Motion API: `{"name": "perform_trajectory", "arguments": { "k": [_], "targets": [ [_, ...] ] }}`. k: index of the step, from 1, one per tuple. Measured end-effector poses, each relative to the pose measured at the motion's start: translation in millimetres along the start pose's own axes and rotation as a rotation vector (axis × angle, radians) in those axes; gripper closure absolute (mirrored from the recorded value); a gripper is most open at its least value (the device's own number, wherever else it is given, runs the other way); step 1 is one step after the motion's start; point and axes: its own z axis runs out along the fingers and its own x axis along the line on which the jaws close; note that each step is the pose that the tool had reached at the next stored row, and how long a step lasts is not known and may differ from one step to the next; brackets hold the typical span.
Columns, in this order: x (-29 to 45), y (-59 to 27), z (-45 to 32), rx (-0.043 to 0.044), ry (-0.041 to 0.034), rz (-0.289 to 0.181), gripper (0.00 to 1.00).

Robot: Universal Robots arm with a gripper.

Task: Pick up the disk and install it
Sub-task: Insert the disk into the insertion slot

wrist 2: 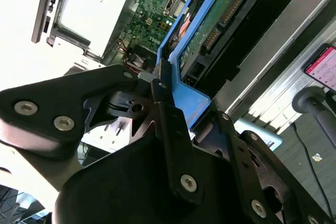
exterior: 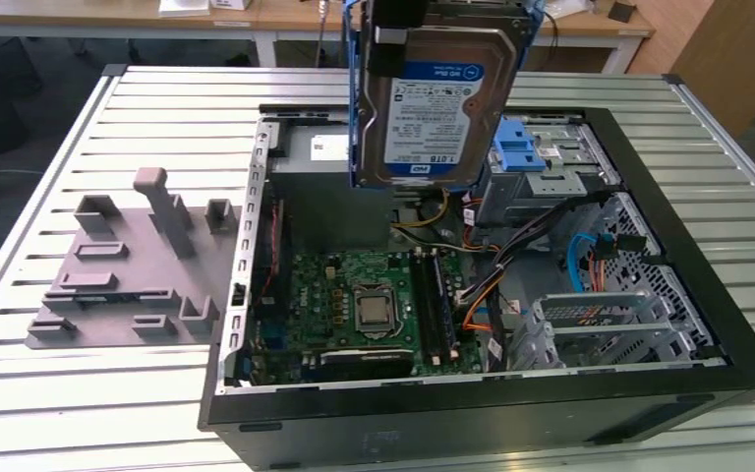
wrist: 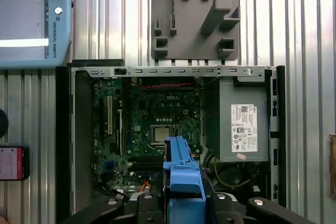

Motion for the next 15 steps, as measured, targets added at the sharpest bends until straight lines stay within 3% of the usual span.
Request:
{"name": "perform_trajectory", "arguments": {
  "k": [11, 15],
  "targets": [
    [35.5, -3.7, 1.8, 0.0, 0.0002, 0.0, 0.64],
    [37.6, -20.0, 3.1, -0.0001, 0.0003, 0.0, 0.64]
  ]
}}
